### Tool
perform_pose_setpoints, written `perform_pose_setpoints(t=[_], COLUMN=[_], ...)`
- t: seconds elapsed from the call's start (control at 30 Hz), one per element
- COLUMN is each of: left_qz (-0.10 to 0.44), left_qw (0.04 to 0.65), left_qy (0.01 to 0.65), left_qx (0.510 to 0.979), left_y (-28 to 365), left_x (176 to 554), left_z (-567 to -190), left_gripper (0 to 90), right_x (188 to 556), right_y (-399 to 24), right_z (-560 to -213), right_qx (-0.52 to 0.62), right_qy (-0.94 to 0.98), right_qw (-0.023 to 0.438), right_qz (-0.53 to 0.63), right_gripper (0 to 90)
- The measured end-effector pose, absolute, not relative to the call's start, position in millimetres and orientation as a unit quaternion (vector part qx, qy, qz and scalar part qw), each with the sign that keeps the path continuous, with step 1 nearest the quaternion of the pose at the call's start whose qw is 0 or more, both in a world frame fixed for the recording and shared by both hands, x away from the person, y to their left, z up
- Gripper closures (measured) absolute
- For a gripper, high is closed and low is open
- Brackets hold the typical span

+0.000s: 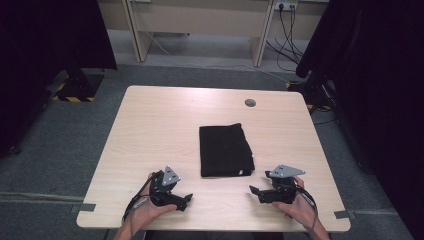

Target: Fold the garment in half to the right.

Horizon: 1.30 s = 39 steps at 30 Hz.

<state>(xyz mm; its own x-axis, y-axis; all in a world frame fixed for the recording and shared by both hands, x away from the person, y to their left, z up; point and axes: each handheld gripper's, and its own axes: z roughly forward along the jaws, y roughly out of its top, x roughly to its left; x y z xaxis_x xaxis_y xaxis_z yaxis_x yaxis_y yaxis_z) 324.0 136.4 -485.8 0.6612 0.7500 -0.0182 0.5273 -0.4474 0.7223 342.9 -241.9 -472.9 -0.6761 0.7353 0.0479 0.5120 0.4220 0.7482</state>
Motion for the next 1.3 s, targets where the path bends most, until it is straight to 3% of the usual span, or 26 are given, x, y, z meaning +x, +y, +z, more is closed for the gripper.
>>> perform_pose_setpoints(t=[1.3], left_qz=[0.154], left_qw=[0.361], left_qy=[0.382], left_qx=[0.836], left_y=[136], left_x=[324], left_z=[-486], left_gripper=[0.0], right_x=[298], right_y=[-263], right_z=[-479], right_qx=[0.399], right_qy=[0.830], right_qw=[0.168], right_qz=[0.352], right_gripper=[16.2])
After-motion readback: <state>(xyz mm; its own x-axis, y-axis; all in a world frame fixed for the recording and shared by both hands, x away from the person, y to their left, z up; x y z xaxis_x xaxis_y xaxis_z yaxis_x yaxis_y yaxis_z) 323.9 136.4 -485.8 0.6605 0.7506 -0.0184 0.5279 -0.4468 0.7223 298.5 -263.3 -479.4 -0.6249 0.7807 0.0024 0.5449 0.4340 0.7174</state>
